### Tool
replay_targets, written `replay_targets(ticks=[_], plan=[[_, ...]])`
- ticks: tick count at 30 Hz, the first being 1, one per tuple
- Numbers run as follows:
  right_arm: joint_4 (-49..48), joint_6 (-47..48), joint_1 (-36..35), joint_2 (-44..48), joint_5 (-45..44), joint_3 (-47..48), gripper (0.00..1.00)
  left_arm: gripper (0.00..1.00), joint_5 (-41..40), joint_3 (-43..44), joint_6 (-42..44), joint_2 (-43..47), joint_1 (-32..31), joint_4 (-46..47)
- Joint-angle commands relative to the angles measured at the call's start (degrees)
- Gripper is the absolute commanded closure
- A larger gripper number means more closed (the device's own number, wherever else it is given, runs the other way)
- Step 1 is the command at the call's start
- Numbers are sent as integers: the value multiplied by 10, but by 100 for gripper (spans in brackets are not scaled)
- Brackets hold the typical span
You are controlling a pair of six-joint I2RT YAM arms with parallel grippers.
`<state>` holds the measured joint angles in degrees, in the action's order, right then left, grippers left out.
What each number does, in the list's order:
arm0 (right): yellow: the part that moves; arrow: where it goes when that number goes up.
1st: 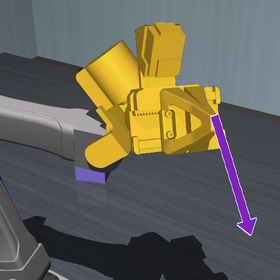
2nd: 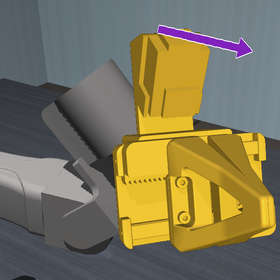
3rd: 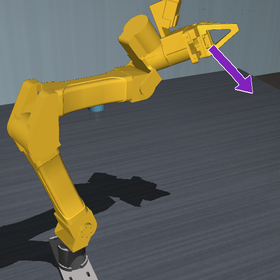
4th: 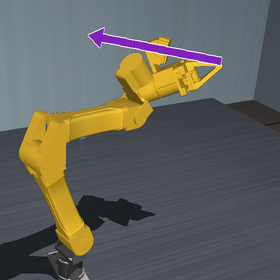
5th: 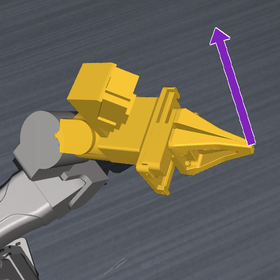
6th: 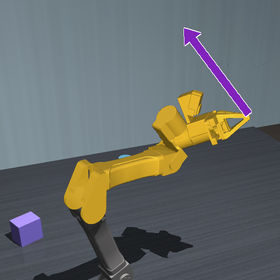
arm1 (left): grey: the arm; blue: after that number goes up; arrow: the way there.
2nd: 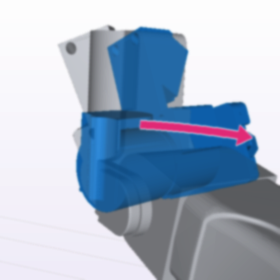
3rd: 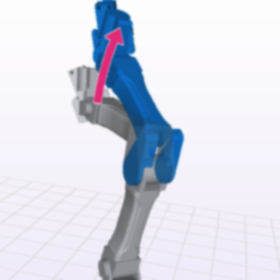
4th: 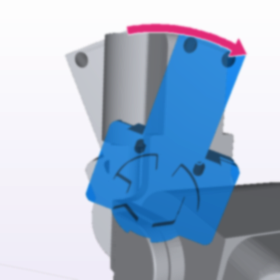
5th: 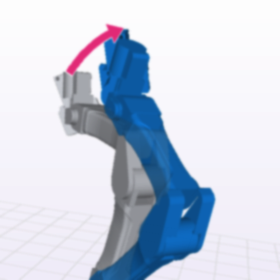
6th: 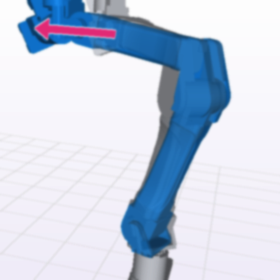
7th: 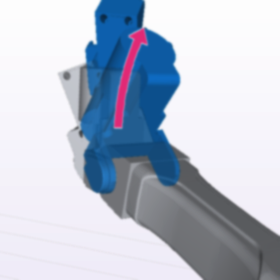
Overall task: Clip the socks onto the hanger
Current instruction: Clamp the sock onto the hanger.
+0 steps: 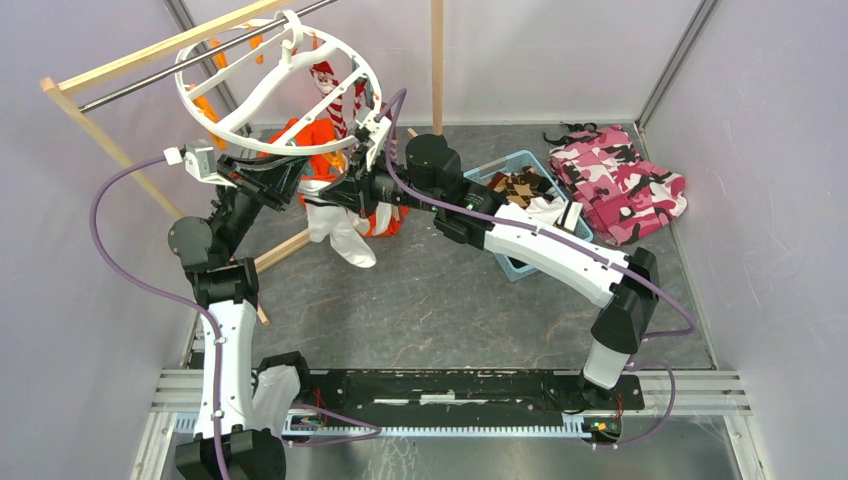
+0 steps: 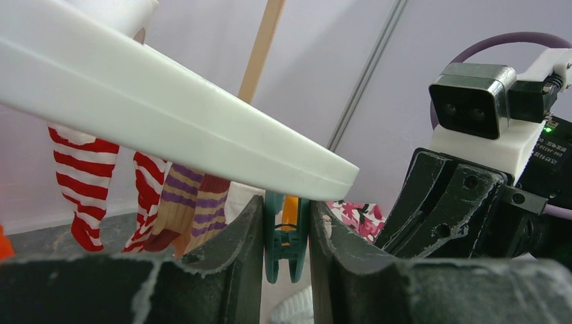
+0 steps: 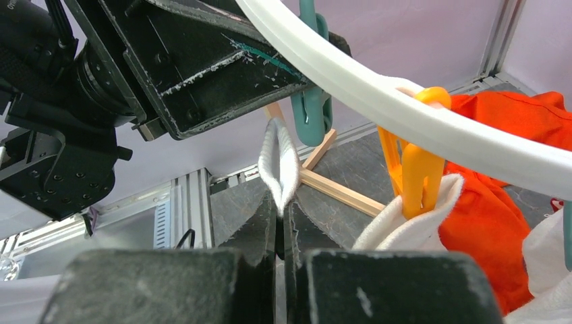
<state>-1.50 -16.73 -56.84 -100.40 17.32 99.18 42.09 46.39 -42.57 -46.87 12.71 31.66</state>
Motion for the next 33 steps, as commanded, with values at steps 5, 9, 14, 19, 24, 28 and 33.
replay_targets(ticks=[5,9,14,19,24,28,33], plan=[[-33,-31,8,-12,0,28,100,94,7,18,-24,2,-4,25],[-34,-34,9,-13,3,26,100,95,10,17,-29,0,-4,32],[-41,-46,18,-16,11,22,100,95,14,17,-33,-2,-3,40],[-49,-49,22,-18,19,27,100,94,16,16,-33,-2,-4,40],[-58,-50,24,-16,39,29,100,95,18,16,-31,-3,-3,40],[-62,-43,25,-11,58,25,100,94,19,16,-31,-4,-4,40],[-48,-24,27,-4,57,23,100,95,19,16,-30,-3,-4,40]])
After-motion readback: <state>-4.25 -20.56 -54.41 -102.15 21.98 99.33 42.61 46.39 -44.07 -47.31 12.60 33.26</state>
